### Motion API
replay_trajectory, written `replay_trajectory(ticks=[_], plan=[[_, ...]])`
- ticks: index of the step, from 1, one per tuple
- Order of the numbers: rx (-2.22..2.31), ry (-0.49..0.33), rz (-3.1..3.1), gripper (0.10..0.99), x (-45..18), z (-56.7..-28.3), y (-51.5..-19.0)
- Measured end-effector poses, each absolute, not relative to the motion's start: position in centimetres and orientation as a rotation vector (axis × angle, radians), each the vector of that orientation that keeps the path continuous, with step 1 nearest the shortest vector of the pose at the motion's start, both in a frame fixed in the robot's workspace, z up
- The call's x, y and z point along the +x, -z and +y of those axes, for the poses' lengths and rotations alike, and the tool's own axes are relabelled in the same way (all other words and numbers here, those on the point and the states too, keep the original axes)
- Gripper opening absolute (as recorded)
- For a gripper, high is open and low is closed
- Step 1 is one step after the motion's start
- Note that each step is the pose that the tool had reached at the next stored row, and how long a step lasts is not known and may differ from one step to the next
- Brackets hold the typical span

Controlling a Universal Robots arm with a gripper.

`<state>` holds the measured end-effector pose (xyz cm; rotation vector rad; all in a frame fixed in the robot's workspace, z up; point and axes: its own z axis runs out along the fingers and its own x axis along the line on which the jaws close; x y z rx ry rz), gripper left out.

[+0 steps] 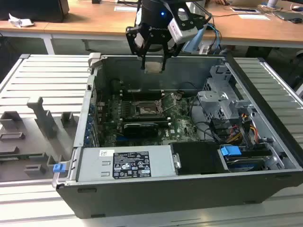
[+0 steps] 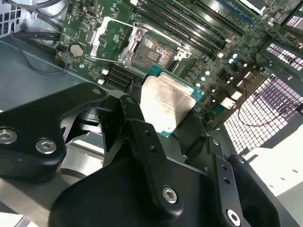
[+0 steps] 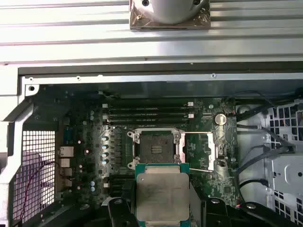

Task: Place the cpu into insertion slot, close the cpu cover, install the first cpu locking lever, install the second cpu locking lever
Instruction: 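Place the cpu into insertion slot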

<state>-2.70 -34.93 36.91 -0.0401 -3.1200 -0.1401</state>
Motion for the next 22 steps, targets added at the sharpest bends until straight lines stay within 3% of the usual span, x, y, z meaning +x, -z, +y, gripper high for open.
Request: replay_trajectory(ticks=[22], plan=[[-0.100,0.141,-3.120,0.541,-2.70,-34.93,-36.91]])
